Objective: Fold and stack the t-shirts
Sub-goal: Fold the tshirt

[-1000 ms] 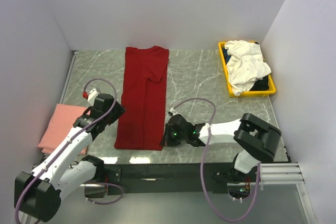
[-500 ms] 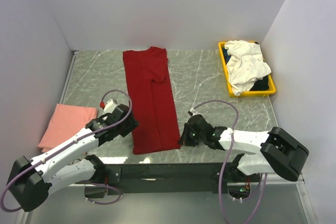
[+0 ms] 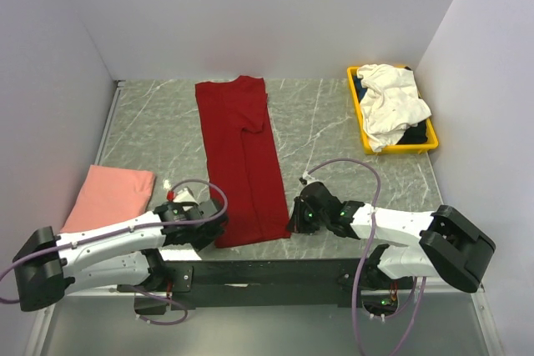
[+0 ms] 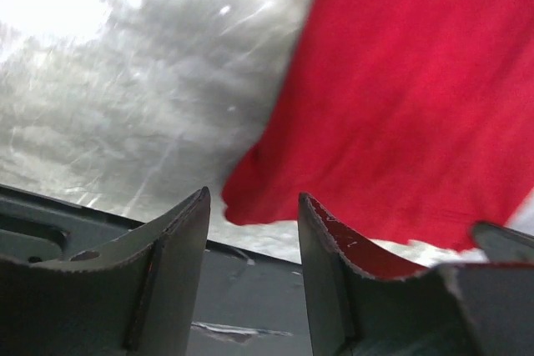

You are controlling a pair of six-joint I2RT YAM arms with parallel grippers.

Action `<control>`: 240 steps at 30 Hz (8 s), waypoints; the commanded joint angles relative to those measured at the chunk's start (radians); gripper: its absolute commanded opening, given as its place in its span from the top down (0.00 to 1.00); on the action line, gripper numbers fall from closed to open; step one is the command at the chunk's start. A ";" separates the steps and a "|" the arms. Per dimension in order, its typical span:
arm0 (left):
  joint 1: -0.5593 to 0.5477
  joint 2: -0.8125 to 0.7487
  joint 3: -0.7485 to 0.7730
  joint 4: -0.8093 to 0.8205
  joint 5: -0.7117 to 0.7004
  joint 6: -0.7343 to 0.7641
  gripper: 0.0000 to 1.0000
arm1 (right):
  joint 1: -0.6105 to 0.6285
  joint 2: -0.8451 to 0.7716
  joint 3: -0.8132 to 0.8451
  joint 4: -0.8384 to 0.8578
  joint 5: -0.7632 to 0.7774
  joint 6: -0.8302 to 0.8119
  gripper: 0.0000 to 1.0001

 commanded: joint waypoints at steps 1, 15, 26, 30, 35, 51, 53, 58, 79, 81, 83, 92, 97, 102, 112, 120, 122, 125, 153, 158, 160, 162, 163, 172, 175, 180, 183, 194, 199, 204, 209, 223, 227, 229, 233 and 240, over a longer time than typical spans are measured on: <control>-0.050 0.036 -0.031 0.007 0.013 -0.116 0.48 | -0.007 -0.012 -0.008 -0.033 -0.016 -0.031 0.99; -0.110 0.047 -0.089 0.110 -0.021 -0.162 0.99 | -0.017 -0.018 -0.021 -0.031 -0.039 -0.051 0.99; -0.120 -0.073 -0.138 0.049 0.029 -0.181 0.99 | -0.049 -0.091 -0.051 -0.065 -0.066 -0.066 0.99; -0.127 -0.072 -0.155 0.090 0.040 -0.170 0.99 | -0.049 -0.105 -0.068 -0.057 -0.082 -0.057 0.99; -0.138 -0.056 -0.154 0.135 0.051 -0.136 0.99 | -0.050 -0.121 -0.071 -0.073 -0.097 -0.054 0.86; -0.139 -0.199 -0.150 0.012 0.026 -0.138 0.60 | -0.034 -0.187 -0.081 -0.130 -0.103 -0.022 0.60; -0.139 -0.222 -0.169 0.035 0.020 -0.141 0.56 | -0.032 -0.180 -0.096 -0.110 -0.103 -0.005 0.60; -0.139 -0.253 -0.224 0.112 0.019 -0.127 0.60 | -0.031 -0.164 -0.100 -0.080 -0.108 0.007 0.65; -0.144 -0.240 -0.148 0.069 0.068 -0.055 0.99 | -0.026 -0.309 -0.062 -0.234 -0.164 -0.052 1.00; -0.144 -0.239 -0.099 0.026 0.066 -0.031 0.99 | -0.023 -0.328 -0.055 -0.254 -0.177 -0.061 1.00; -0.146 -0.236 -0.066 -0.014 0.065 -0.011 0.99 | -0.015 -0.357 -0.044 -0.283 -0.191 -0.063 1.00; -0.136 -0.271 0.049 -0.072 -0.105 0.012 1.00 | -0.023 -0.334 0.192 -0.470 -0.050 -0.195 1.00; -0.011 -0.228 0.095 0.053 -0.165 0.156 1.00 | -0.089 -0.201 0.329 -0.444 -0.051 -0.221 1.00; 0.176 -0.147 0.096 0.257 -0.073 0.365 1.00 | -0.162 -0.049 0.430 -0.367 -0.042 -0.213 1.00; 0.463 0.121 0.170 0.512 0.043 0.465 1.00 | -0.296 0.365 0.766 -0.335 -0.048 -0.221 1.00; 0.606 0.362 0.317 0.567 0.152 0.499 1.00 | -0.376 0.612 1.064 -0.419 -0.063 -0.233 1.00; 0.641 0.417 0.345 0.580 0.181 0.506 1.00 | -0.395 0.666 1.128 -0.432 -0.082 -0.230 1.00; 0.675 0.485 0.383 0.584 0.212 0.512 1.00 | -0.423 0.721 1.188 -0.439 -0.112 -0.227 1.00; 0.773 0.677 0.517 0.601 0.250 0.529 0.90 | -0.488 0.990 1.481 -0.472 -0.232 -0.279 0.78; 0.801 0.637 0.524 0.609 0.246 0.568 0.35 | -0.492 0.946 1.484 -0.485 -0.212 -0.302 0.59; 0.805 0.622 0.538 0.592 0.231 0.591 0.21 | -0.491 0.915 1.452 -0.478 -0.198 -0.305 0.58; 0.805 0.588 0.529 0.589 0.230 0.595 0.20 | -0.485 0.852 1.383 -0.444 -0.174 -0.298 0.57; 0.805 0.576 0.520 0.592 0.235 0.595 0.21 | -0.480 0.829 1.354 -0.430 -0.171 -0.298 0.57; 0.703 0.539 0.439 0.598 0.270 0.536 0.93 | -0.396 0.722 1.165 -0.346 -0.169 -0.279 0.61; 0.652 0.543 0.391 0.616 0.275 0.505 0.99 | -0.368 0.683 1.066 -0.296 -0.168 -0.252 0.62; 0.600 0.553 0.259 0.682 0.287 0.457 0.99 | -0.350 0.616 0.865 -0.205 -0.212 -0.210 0.63; 0.588 0.543 0.172 0.716 0.289 0.437 0.99 | -0.351 0.573 0.742 -0.159 -0.211 -0.198 0.63; 0.588 0.444 0.069 0.672 0.237 0.445 0.99 | -0.386 0.511 0.584 -0.133 -0.172 -0.195 0.64; 0.595 0.398 0.049 0.649 0.230 0.451 0.99 | -0.389 0.469 0.565 -0.139 -0.163 -0.200 0.64; 0.600 0.324 0.041 0.617 0.237 0.465 0.97 | -0.388 0.409 0.521 -0.140 -0.152 -0.200 0.62; 0.606 0.224 0.027 0.574 0.217 0.462 0.69 | -0.388 0.370 0.486 -0.139 -0.126 -0.200 0.56; 0.609 0.284 -0.065 0.719 0.286 0.430 0.52 | -0.389 0.479 0.516 -0.079 -0.163 -0.167 0.57; 0.609 0.321 -0.086 0.780 0.293 0.417 0.54 | -0.389 0.498 0.513 -0.062 -0.168 -0.160 0.59; 0.609 0.339 -0.094 0.800 0.293 0.416 0.55 | -0.389 0.504 0.516 -0.061 -0.168 -0.154 0.60; 0.609 0.362 -0.108 0.830 0.304 0.413 0.71 | -0.389 0.518 0.525 -0.051 -0.166 -0.146 0.70; 0.608 0.352 -0.086 0.769 0.304 0.437 0.99 | -0.389 0.456 0.484 -0.065 -0.138 -0.149 0.98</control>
